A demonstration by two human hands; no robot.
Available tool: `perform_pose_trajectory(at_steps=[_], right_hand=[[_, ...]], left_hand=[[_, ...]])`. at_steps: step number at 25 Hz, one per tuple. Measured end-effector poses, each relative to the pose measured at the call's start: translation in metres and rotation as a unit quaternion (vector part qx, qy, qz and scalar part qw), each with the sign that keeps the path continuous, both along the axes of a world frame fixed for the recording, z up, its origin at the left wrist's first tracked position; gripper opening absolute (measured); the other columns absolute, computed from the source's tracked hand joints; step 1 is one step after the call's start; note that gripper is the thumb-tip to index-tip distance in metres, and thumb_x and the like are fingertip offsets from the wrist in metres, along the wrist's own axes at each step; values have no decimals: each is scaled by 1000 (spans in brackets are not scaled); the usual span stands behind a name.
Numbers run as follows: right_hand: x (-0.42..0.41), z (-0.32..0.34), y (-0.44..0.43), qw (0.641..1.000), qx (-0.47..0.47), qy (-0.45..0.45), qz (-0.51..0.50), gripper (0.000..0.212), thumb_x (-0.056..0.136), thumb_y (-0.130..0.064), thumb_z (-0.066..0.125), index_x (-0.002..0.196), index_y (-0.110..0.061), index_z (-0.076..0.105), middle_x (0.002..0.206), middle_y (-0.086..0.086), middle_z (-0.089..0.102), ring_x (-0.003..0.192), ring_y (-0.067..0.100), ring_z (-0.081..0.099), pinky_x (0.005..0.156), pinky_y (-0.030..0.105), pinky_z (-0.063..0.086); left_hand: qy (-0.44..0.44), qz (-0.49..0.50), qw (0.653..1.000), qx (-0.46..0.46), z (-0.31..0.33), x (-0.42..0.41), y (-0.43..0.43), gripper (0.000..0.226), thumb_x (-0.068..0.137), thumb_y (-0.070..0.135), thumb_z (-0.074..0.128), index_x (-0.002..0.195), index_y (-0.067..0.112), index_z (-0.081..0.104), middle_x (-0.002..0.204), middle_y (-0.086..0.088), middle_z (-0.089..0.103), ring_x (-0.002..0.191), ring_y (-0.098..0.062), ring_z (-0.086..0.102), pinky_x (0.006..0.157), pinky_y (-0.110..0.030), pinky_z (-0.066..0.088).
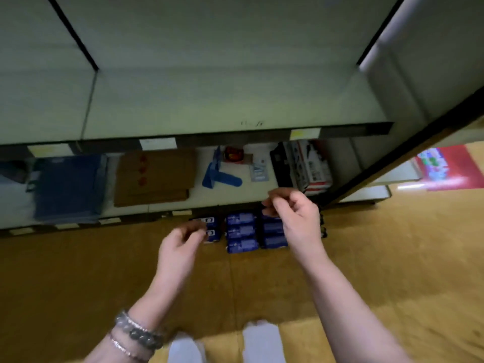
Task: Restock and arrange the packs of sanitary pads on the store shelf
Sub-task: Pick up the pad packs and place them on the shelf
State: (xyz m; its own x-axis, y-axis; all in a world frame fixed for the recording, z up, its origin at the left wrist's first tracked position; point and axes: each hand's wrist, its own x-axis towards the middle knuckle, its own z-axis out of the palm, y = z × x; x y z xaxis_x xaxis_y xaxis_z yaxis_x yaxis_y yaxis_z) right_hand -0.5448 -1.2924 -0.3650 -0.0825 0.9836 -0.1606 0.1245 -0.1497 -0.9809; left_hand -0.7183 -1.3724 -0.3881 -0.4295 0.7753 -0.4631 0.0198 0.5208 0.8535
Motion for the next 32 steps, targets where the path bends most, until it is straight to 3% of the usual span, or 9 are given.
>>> perform_pose_trajectory(at_steps=[4, 8, 15, 21, 27, 32], right_hand=[[34, 99, -1, 997, 73, 33, 3, 22, 93, -2, 51, 83, -19, 62, 73, 0, 64, 63, 6, 61, 67, 20, 52], [59, 168, 5, 988, 135, 77, 0, 24, 92, 2, 50, 80, -15, 62, 69, 2, 62, 61, 7, 60, 64, 20, 53], [117, 251, 7, 963, 235, 129, 15, 22, 91, 5, 50, 80, -11, 62, 66, 2, 62, 60, 7, 59, 60, 18, 51], [151, 297, 19, 950, 288, 117, 30, 19, 91, 3, 51, 82, -10, 62, 70, 6, 63, 62, 7, 60, 61, 19, 52], [139, 324, 51, 946, 306, 106, 33, 22, 92, 1, 51, 81, -14, 62, 73, 7, 63, 63, 8, 61, 59, 15, 48], [114, 321, 103, 962, 272, 18, 15, 21, 91, -4, 53, 80, -20, 63, 76, 1, 65, 72, 11, 60, 66, 20, 48]], left_hand=[[-29, 3, 995, 91, 95, 40, 1, 14, 93, 14, 50, 97, 22, 61, 94, 2, 66, 88, -5, 62, 70, -17, 50], [-24, 0, 987, 161, 162, 77, 12, 14, 92, 8, 50, 97, 13, 63, 92, -1, 66, 81, -5, 63, 72, -13, 51], [-42, -17, 960, 276, 258, 138, 39, 17, 91, 3, 51, 87, 14, 63, 86, -2, 64, 74, -9, 60, 70, -12, 49], [-23, -58, 932, 356, 308, 174, 51, 15, 90, 2, 52, 88, 12, 63, 81, -2, 63, 72, -9, 59, 68, -11, 49], [-18, -58, 918, 393, 334, 159, 80, 17, 90, 1, 51, 87, 13, 63, 82, -1, 63, 66, -3, 60, 66, -12, 49], [-44, -46, 913, 403, 334, 133, 125, 16, 90, 2, 52, 88, 14, 62, 80, 0, 63, 69, -6, 60, 64, -10, 49]])
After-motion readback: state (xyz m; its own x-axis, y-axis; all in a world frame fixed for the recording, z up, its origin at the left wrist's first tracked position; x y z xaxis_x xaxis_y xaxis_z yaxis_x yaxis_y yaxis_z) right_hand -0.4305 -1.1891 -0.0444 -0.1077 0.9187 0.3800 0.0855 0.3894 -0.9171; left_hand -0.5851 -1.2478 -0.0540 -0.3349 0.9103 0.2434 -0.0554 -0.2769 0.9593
